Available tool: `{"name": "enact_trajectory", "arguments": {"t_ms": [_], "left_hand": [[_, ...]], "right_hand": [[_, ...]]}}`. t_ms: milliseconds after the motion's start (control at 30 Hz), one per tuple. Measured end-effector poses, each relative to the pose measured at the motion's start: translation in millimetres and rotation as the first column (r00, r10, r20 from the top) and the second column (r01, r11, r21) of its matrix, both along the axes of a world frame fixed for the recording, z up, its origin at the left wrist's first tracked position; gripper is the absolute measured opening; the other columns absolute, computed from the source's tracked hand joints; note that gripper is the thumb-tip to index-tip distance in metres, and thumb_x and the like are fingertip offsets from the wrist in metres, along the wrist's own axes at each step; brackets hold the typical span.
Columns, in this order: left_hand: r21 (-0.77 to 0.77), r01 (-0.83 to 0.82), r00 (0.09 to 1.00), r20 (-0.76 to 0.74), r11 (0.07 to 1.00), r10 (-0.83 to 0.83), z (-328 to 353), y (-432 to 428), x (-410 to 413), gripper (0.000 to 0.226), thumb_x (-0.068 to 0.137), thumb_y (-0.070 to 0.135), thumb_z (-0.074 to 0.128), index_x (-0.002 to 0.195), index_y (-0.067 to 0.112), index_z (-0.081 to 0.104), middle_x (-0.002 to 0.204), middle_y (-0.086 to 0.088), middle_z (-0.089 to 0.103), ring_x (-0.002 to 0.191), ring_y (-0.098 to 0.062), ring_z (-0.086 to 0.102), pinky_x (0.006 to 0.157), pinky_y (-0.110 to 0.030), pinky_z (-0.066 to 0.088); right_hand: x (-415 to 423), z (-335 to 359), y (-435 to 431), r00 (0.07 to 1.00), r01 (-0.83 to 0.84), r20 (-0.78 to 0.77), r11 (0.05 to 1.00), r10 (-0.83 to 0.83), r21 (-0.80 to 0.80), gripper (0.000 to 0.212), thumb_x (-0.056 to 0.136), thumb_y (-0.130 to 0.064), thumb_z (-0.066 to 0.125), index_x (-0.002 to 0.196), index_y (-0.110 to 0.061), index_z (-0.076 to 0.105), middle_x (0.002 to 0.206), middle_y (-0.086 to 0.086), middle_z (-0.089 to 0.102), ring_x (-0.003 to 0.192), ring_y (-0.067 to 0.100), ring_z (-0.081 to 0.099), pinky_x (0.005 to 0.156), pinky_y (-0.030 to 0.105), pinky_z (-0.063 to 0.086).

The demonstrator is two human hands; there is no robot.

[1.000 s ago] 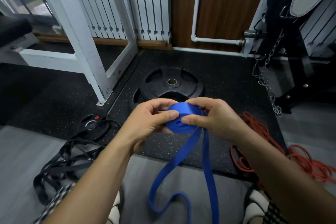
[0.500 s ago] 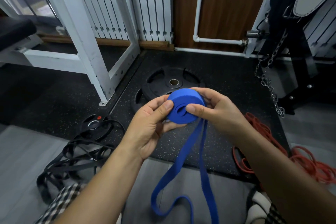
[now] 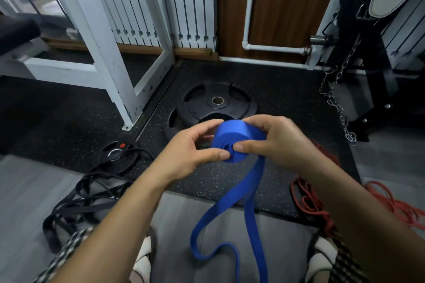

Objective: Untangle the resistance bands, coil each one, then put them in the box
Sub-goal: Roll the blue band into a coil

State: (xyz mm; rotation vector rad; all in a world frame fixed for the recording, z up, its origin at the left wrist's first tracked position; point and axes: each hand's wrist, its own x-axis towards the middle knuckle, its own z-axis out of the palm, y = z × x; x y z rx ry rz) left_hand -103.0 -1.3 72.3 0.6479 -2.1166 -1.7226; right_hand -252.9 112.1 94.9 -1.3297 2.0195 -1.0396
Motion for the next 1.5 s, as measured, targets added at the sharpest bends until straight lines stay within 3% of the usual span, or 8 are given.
{"name": "enact_trajectory", "arguments": {"t_ms": [100, 233, 500, 667, 800, 967, 1167, 1500], "left_hand": [[0.035, -0.021, 0.999, -0.027, 0.999, 0.022, 2, 3, -1, 0.039, 0.07, -0.006, 0.071, 0.097, 0.022, 0.065, 0.086, 0.002, 0.069, 0.08, -0.008, 0.063, 0.074, -0.023, 0.051], [0.26, -0.109, 0.973, -0.172, 0.96, 0.157, 7, 9, -2, 0.031, 0.071, -0.005, 0.066, 0.095, 0.014, 0.064, 0.076, 0.004, 0.071, 0.071, -0.005, 0.065, 0.062, -0.018, 0.054], [0.674, -0.081, 0.88, -0.298, 0.734, 0.37, 3, 18, -12, 0.036, 0.066, 0.008, 0.061, 0.103, 0.006, 0.059, 0.086, -0.004, 0.072, 0.08, -0.014, 0.07, 0.071, -0.027, 0.059], [0.724, -0.076, 0.864, -0.296, 0.686, 0.408, -1, 18, -12, 0.04, 0.065, 0.007, 0.062, 0.105, 0.006, 0.059, 0.089, -0.007, 0.072, 0.083, -0.018, 0.07, 0.07, -0.028, 0.059], [0.464, -0.161, 0.946, -0.18, 0.871, 0.271, 3, 8, -3, 0.044, 0.063, 0.015, 0.067, 0.107, 0.013, 0.06, 0.101, -0.006, 0.068, 0.094, -0.02, 0.065, 0.081, -0.031, 0.056], [0.109, -0.045, 0.999, -0.011, 0.993, 0.047, 17, -5, 7, 0.043, 0.073, -0.001, 0.069, 0.103, 0.028, 0.062, 0.102, -0.002, 0.067, 0.088, -0.012, 0.061, 0.076, -0.02, 0.052], [0.264, -0.09, 0.986, -0.109, 0.96, 0.123, 17, -2, 5, 0.029, 0.065, 0.006, 0.068, 0.091, 0.018, 0.066, 0.078, 0.004, 0.071, 0.072, -0.009, 0.064, 0.065, -0.023, 0.054], [0.675, -0.09, 0.882, -0.287, 0.732, 0.374, 8, 16, -6, 0.031, 0.069, 0.013, 0.057, 0.1, 0.01, 0.061, 0.079, 0.001, 0.073, 0.071, -0.009, 0.069, 0.055, -0.021, 0.054]], "right_hand": [[5, 1, -1, 0.999, -0.05, 0.008, 0.998, 0.049, 0.027, 0.034, 0.067, -0.02, 0.08, 0.098, -0.02, 0.068, 0.087, -0.001, 0.072, 0.082, 0.013, 0.067, 0.079, 0.035, 0.055], [0, 4, -2, 0.858, 0.019, 0.509, 0.987, 0.065, -0.158, 0.049, 0.055, -0.018, 0.073, 0.102, -0.018, 0.059, 0.09, -0.002, 0.067, 0.077, 0.002, 0.066, 0.07, 0.015, 0.053], [20, -14, -9, 0.776, 0.132, 0.625, 0.948, 0.082, -0.288, 0.035, 0.066, -0.018, 0.066, 0.101, -0.015, 0.063, 0.085, -0.008, 0.073, 0.083, 0.003, 0.067, 0.071, 0.013, 0.051], [19, -15, -11, 0.833, 0.114, 0.552, 0.962, 0.043, -0.247, 0.03, 0.074, -0.02, 0.065, 0.103, -0.014, 0.064, 0.093, -0.001, 0.072, 0.087, 0.009, 0.068, 0.077, 0.02, 0.054], [10, -6, -6, 0.89, 0.028, 0.451, 0.981, 0.062, -0.191, 0.019, 0.078, -0.014, 0.067, 0.097, -0.015, 0.066, 0.086, -0.001, 0.071, 0.078, 0.006, 0.065, 0.074, 0.018, 0.053], [8, -12, -4, 0.992, -0.085, -0.089, 0.994, 0.09, 0.062, 0.022, 0.075, -0.027, 0.074, 0.088, -0.011, 0.067, 0.075, 0.005, 0.061, 0.067, 0.008, 0.049, 0.064, 0.029, 0.042], [8, -6, -4, 0.93, -0.022, 0.361, 0.992, 0.066, -0.126, 0.03, 0.059, -0.027, 0.073, 0.088, -0.022, 0.066, 0.08, -0.001, 0.068, 0.074, 0.007, 0.061, 0.072, 0.025, 0.053], [25, -17, -13, 0.719, 0.163, 0.68, 0.916, 0.143, -0.365, 0.041, 0.067, -0.013, 0.065, 0.108, -0.012, 0.06, 0.097, 0.0, 0.072, 0.092, 0.01, 0.067, 0.078, 0.018, 0.053]]}}
